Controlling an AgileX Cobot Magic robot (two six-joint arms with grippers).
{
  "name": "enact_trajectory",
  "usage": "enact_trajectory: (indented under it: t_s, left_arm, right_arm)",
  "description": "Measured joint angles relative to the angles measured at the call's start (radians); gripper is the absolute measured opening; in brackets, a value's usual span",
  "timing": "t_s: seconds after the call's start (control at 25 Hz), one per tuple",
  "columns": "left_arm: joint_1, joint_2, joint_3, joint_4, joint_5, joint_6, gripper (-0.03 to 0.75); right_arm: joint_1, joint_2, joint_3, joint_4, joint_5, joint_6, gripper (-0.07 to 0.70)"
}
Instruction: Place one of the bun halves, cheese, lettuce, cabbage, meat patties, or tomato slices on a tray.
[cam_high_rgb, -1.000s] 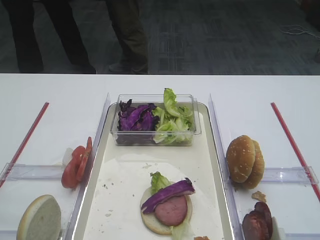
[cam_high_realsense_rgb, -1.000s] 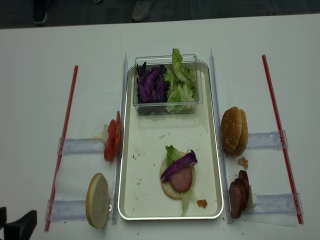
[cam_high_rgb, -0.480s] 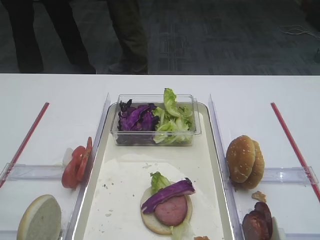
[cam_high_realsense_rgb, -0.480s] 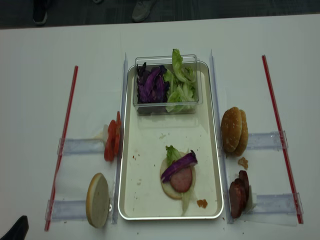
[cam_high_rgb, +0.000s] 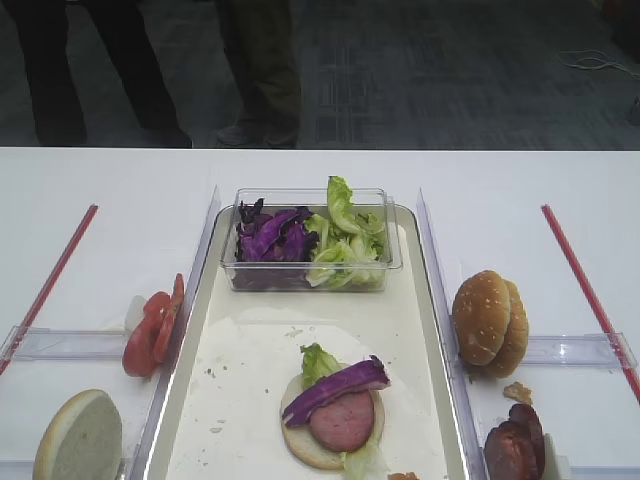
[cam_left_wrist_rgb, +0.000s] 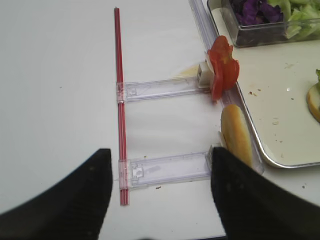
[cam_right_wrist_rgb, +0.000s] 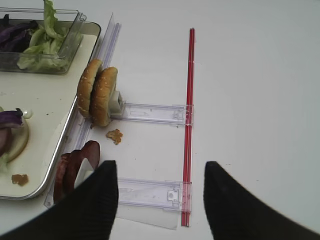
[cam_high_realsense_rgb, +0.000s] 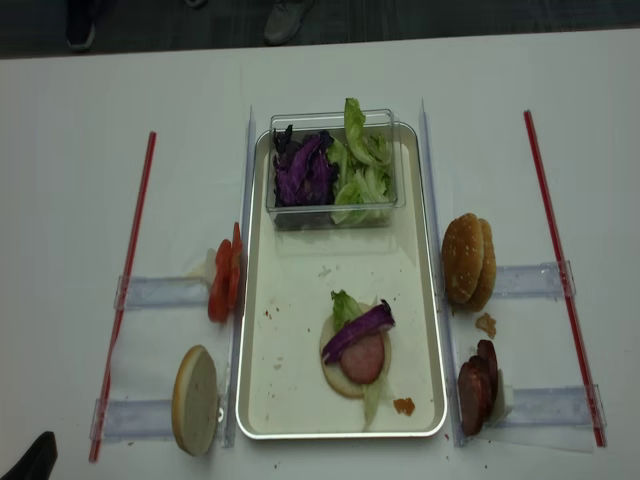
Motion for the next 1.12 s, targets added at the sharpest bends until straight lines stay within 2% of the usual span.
enact_trajectory:
  t_s: [1.12]
  left_arm:
    - [0.000,0.000,0.000,0.000,0.000,-0.006,0.410]
  right_arm:
    - [0.000,0.000,0.000,0.000,0.000,0.001,0.434]
